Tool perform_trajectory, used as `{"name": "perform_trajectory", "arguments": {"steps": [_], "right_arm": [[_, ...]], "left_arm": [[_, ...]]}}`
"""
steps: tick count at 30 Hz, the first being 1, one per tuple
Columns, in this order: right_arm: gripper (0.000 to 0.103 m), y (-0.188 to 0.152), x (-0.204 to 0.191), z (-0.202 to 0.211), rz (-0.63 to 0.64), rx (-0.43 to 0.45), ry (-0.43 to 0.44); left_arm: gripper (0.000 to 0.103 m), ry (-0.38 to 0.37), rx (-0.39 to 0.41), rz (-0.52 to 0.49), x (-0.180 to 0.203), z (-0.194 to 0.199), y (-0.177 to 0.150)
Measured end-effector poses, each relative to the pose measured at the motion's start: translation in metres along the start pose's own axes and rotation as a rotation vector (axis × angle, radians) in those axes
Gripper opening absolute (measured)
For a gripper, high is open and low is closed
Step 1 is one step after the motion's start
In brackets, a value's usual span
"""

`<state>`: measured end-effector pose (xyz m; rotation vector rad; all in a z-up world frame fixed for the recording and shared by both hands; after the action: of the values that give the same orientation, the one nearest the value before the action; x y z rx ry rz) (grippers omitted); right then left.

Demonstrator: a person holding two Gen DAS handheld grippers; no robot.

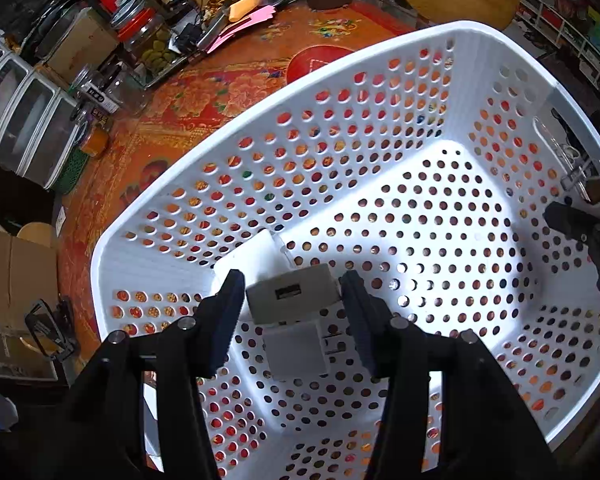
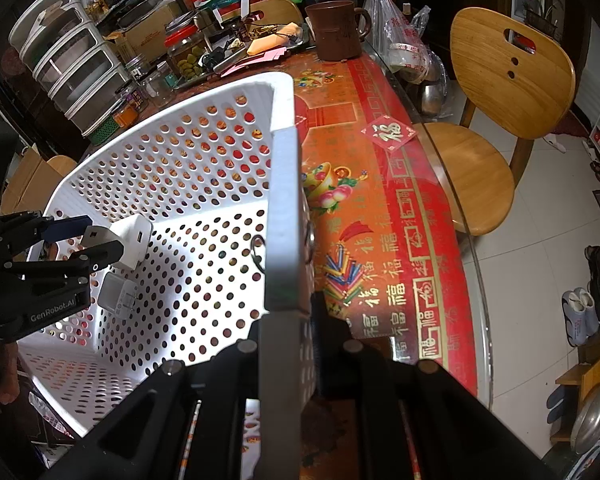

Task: Organize rigid objects
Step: 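Open the left tool to drop the charger into the basket, then grasp the teal charger with the left tool and carry it into the basket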

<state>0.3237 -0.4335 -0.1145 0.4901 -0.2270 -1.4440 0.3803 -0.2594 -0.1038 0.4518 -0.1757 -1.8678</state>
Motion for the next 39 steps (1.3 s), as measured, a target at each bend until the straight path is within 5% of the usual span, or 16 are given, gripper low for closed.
{"name": "perform_trajectory", "arguments": {"steps": [3, 13, 16, 21, 27, 33, 39], "right_arm": [[0.010, 0.000, 0.000, 0.000, -0.001, 0.000, 0.000], [0.010, 0.001, 0.000, -0.001, 0.001, -0.004, -0.003], [0.010, 0.002, 0.001, -0.001, 0.001, -0.004, -0.002], [0.010, 0.001, 0.001, 0.000, 0.002, -0.002, -0.003], [0.010, 0.001, 0.001, 0.000, -0.001, 0.001, -0.002], [0.010, 0.001, 0.001, 0.000, -0.001, 0.001, -0.003], [0.010, 0.002, 0.002, 0.000, 0.000, 0.000, -0.004]], "left_arm": [[0.093, 0.009, 0.053, -0.007, -0.005, 0.005, 0.000], [0.093, -0.004, 0.204, 0.055, -0.056, 0.067, -0.023], [0.095, -0.006, 0.264, 0.113, -0.098, 0.098, -0.038], [0.102, 0.099, 0.326, 0.220, -0.188, 0.129, -0.076], [0.102, 0.142, 0.183, 0.356, -0.284, 0.074, -0.147], [0.102, 0.068, 0.025, 0.453, -0.312, -0.002, -0.214], [0.101, 0.011, -0.025, 0.543, -0.318, -0.035, -0.232]]}}
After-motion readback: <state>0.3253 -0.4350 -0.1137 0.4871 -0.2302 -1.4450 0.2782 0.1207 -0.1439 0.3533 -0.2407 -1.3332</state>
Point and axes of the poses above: each gripper's, at about its wrist camera, not at the fingertips, and z roughly against the way its jaws point, x to its right, y to its top, the point moved 8 cm from there along -z, roughly the way its jaws point, and after that the axes turned 11 degrees about z, right-handed, at the moved point
